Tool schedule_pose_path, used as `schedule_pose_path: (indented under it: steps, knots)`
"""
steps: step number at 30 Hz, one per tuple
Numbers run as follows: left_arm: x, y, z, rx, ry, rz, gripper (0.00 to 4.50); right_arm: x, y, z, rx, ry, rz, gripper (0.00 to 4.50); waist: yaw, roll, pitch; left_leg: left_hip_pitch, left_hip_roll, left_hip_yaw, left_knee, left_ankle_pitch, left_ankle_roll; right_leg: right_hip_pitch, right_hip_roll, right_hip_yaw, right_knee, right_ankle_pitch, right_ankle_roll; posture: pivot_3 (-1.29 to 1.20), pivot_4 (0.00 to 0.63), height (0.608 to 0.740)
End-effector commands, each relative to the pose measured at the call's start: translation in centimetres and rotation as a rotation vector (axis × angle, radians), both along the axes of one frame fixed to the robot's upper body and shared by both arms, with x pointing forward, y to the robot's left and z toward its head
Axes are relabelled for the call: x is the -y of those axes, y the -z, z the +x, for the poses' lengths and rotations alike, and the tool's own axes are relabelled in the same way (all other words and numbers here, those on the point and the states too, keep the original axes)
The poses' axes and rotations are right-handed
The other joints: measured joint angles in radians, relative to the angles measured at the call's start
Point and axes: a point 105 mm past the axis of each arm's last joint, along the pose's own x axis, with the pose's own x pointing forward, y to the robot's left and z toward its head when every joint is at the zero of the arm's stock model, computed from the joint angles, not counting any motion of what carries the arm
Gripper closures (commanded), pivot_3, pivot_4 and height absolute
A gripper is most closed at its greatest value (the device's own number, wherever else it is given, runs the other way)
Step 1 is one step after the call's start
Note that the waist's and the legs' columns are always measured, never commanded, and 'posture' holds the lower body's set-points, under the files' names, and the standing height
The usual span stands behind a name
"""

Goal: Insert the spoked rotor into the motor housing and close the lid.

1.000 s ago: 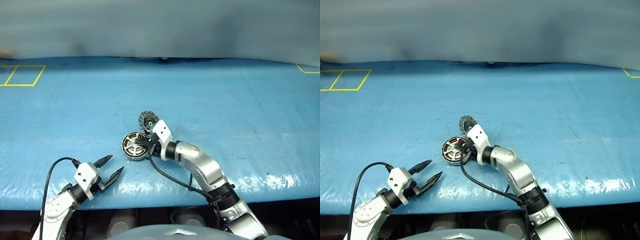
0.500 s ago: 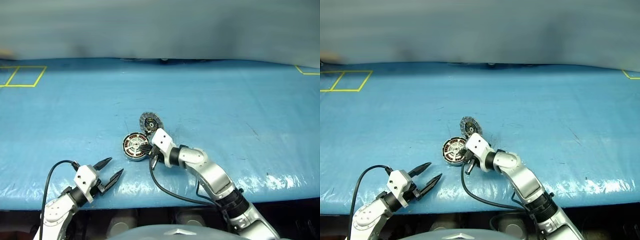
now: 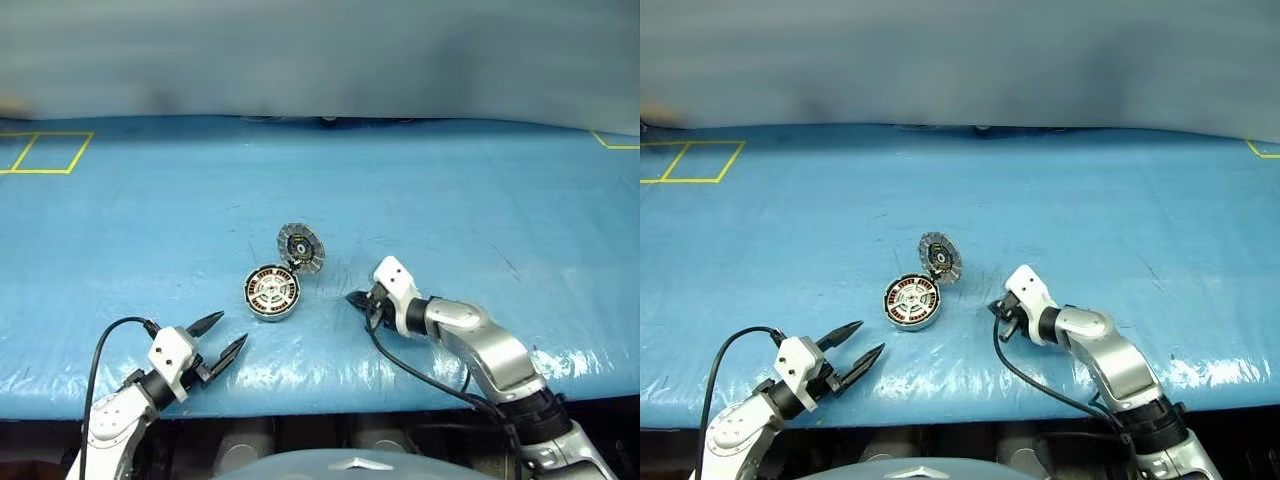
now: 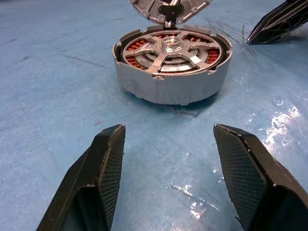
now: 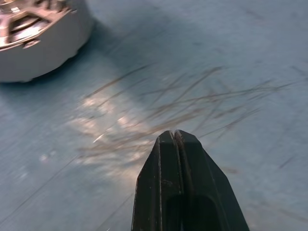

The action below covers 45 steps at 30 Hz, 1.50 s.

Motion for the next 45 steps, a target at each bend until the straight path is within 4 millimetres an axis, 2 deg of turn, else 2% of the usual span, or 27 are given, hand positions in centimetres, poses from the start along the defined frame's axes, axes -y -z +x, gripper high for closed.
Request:
schedule_pose_path:
  steps: [1, 3, 7, 13, 16, 19, 21, 25, 30, 32, 38, 40, 43, 45]
  knots:
    - [0.1, -0.6, 0.2, 0.031, 0.007, 0.000, 1.39, 0.3, -2.9, 3.3, 0.150, 0.106, 0.098, 4.44, 0.002, 0.001, 0.001, 0.000, -0.001, 0.000, 0.000, 0.001, 0.001, 0.000, -0.001, 0.000, 0.000, 0.000, 0.000, 0.00, 0.150, 0.740]
    - [0.1, -0.6, 0.2, 0.030, 0.008, 0.000, 1.39, -1.7, -4.4, 3.7, 0.174, 0.042, 0.192, 4.44, 0.002, 0.000, 0.002, -0.001, -0.002, 0.001, 0.000, 0.001, 0.001, -0.001, -0.001, 0.001, 0.000, 0.001, 0.001, 0.00, 0.150, 0.740]
    - [0.0, -0.6, 0.2, 0.032, 0.004, 0.002, 1.39, -4.8, -6.0, 2.5, 0.154, -0.107, 0.310, 4.44, 0.003, 0.000, 0.001, -0.002, -0.002, 0.000, -0.001, 0.001, 0.002, -0.002, -0.002, 0.001, 0.001, 0.001, 0.001, 0.00, 0.150, 0.740]
    - [-0.2, -0.2, -0.2, 0.019, -0.012, 0.004, 1.39, -9.0, -8.6, -2.7, 0.020, -0.384, 0.594, 4.44, 0.000, 0.001, 0.002, -0.006, -0.002, 0.000, -0.001, -0.001, 0.004, -0.005, -0.003, 0.001, -0.001, 0.001, 0.001, 0.00, 0.150, 0.740]
    - [-0.2, 0.0, -0.4, 0.010, -0.015, 0.000, 1.39, -10.5, -7.9, -5.1, -0.050, -0.471, 0.606, 4.44, 0.001, 0.001, 0.002, -0.006, -0.002, 0.000, -0.001, -0.001, 0.004, -0.006, -0.003, 0.001, -0.002, 0.001, 0.001, 0.00, 0.150, 0.740]
    - [-0.1, 0.0, -0.4, 0.004, -0.014, -0.004, 1.39, -11.4, -6.6, -6.1, -0.117, -0.486, 0.598, 4.44, 0.002, 0.001, 0.002, -0.005, -0.002, 0.000, -0.001, -0.001, 0.004, -0.005, -0.003, 0.001, -0.001, 0.001, 0.001, 0.00, 0.150, 0.740]
    - [0.0, 0.0, -0.4, 0.005, -0.010, -0.005, 1.39, -12.0, -4.1, -6.6, -0.167, -0.494, 0.492, 4.44, 0.002, 0.001, 0.002, -0.005, -0.003, 0.000, -0.001, 0.000, 0.004, -0.005, -0.004, 0.001, -0.001, 0.001, 0.001, 0.00, 0.150, 0.740]
    - [0.1, -0.2, -0.4, 0.007, -0.004, 0.000, 1.39, -12.0, -0.1, -5.7, -0.237, -0.417, 0.382, 4.44, 0.002, 0.001, 0.002, -0.002, -0.003, 0.000, 0.000, 0.000, 0.003, -0.005, -0.003, 0.000, -0.001, 0.001, 0.001, 0.00, 0.150, 0.740]
    - [0.1, -0.4, -0.4, 0.010, -0.008, 0.004, 1.39, -11.1, 1.6, -5.9, -0.256, -0.403, 0.298, 4.44, 0.002, 0.001, 0.001, 0.000, -0.002, 0.000, 0.000, 0.000, 0.003, -0.004, -0.003, 0.001, -0.001, 0.001, 0.001, 0.00, 0.150, 0.740]
    - [0.1, -0.4, -0.4, 0.008, -0.009, 0.004, 1.39, -10.9, 0.8, -5.9, -0.223, -0.417, 0.325, 4.44, 0.004, 0.001, 0.001, 0.000, -0.003, 0.000, 0.000, 0.000, 0.003, -0.004, -0.003, 0.000, -0.001, 0.001, 0.001, 0.00, 0.150, 0.740]
    - [0.2, -0.4, -0.4, 0.008, -0.008, 0.002, 1.39, -11.3, -5.2, -5.6, -0.062, -0.486, 0.545, 4.44, 0.005, 0.001, 0.001, -0.001, -0.003, -0.001, 0.000, 0.000, 0.003, -0.002, -0.003, 0.000, -0.001, 0.001, 0.002, 0.00, 0.150, 0.740]
    - [0.2, -0.4, -0.3, 0.008, -0.006, 0.001, 1.39, -11.3, -6.0, -5.1, -0.013, -0.476, 0.546, 4.44, 0.002, 0.001, 0.001, -0.002, -0.002, -0.001, 0.000, 0.000, 0.003, -0.002, -0.003, 0.001, -0.001, 0.001, 0.001, 0.00, 0.150, 0.740]
    - [0.2, -0.5, -0.2, 0.010, -0.003, 0.001, 1.39, -11.2, -6.0, -3.8, 0.064, -0.440, 0.457, 3.91, 0.001, 0.001, 0.001, -0.002, -0.002, -0.001, -0.001, 0.000, 0.003, -0.003, -0.003, 0.000, -0.001, 0.001, 0.001, 0.00, 0.150, 0.740]
    - [0.3, -0.5, -0.1, 0.012, -0.002, 0.001, 1.39, -11.4, -5.1, -3.3, 0.085, -0.428, 0.378, 3.26, 0.002, 0.001, 0.001, -0.002, -0.003, 0.000, -0.001, 0.000, 0.003, -0.003, -0.003, 0.000, -0.001, 0.001, 0.001, 0.00, 0.150, 0.740]
